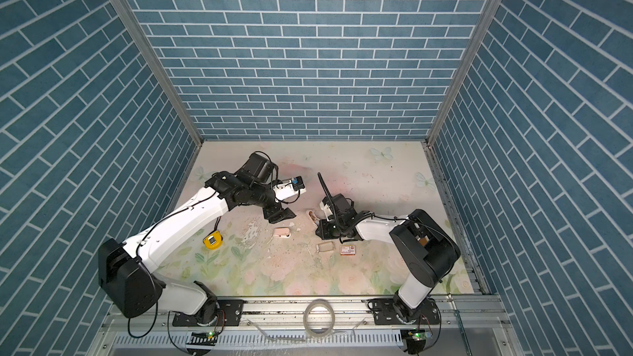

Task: Load the staples into the stapler

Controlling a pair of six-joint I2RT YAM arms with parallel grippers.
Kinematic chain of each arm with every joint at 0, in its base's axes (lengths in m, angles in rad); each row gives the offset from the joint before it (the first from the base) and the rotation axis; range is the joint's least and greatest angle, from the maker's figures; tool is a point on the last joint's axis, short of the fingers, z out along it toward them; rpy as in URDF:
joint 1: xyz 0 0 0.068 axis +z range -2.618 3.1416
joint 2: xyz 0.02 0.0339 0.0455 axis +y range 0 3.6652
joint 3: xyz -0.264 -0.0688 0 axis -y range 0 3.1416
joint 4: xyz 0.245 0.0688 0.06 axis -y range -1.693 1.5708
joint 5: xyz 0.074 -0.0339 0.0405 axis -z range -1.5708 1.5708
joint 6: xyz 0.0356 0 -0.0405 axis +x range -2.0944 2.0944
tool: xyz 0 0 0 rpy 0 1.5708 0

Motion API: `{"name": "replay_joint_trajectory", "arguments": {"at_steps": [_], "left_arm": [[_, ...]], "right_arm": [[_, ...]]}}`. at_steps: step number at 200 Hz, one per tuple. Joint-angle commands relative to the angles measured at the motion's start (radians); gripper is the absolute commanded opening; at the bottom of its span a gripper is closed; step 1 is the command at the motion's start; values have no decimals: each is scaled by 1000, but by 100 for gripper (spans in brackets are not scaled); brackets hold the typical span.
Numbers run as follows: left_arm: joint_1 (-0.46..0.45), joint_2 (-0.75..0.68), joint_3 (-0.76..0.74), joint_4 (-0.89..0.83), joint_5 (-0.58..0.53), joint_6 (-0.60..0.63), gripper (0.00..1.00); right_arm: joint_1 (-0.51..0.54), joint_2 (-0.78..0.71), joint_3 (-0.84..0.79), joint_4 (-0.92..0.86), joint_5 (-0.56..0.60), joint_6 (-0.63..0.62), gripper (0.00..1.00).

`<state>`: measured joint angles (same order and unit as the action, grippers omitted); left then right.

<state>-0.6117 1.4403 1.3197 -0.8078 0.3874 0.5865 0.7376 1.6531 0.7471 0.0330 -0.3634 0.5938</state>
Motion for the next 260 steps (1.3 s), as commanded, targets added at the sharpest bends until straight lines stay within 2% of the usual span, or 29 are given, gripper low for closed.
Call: {"name": "replay_joint_trajectory", "arguments": {"at_steps": [1, 111, 141, 172, 214, 260], "left_arm": [[6, 11, 12, 4, 17, -2, 77], [3, 41, -30, 18, 7, 12, 77], [2, 58, -27, 15, -6, 21, 77], [0, 73, -39, 22, -13, 29, 77], [-14, 130, -48, 42, -21, 42, 75], [-33, 203, -48, 67, -49, 68, 67]], "right_arm": [[-10, 17, -6, -29, 10, -32, 21], [-41, 64, 26, -53, 58, -66, 23], [-46, 64, 13, -37, 40, -65, 24], [-47, -18, -23, -39, 37, -52, 24], [-64, -136, -44, -135, 23, -17, 23], [-123, -186, -52, -168, 31, -8, 21]]}}
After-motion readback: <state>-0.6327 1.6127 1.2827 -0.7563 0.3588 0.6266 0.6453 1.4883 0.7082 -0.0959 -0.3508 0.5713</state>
